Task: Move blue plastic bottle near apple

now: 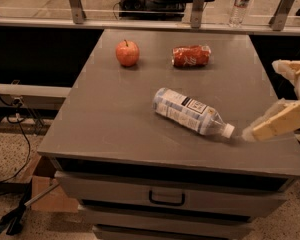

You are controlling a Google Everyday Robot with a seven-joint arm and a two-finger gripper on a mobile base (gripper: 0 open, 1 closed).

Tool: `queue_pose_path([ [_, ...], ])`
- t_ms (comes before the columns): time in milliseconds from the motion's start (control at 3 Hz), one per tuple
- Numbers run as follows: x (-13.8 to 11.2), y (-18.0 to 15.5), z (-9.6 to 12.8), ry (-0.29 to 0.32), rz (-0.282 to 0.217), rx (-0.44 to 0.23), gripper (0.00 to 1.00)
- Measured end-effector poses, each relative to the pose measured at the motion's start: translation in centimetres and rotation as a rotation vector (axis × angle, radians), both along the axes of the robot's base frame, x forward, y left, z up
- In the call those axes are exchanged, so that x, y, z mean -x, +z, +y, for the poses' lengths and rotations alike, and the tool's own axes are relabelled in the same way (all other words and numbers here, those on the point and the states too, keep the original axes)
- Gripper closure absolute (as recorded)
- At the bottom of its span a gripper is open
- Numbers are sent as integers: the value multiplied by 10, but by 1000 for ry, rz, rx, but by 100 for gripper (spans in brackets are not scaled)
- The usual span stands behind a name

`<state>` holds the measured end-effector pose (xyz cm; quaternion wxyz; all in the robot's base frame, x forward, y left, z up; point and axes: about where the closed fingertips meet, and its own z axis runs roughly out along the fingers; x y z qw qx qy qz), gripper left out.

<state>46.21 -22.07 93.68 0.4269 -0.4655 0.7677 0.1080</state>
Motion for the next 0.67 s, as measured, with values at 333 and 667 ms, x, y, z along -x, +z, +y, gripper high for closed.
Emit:
queue_pose_path([
  [333, -7, -14, 11, -40, -3, -86, 0],
  [667, -8, -19, 14, -56, 4, -106, 0],
])
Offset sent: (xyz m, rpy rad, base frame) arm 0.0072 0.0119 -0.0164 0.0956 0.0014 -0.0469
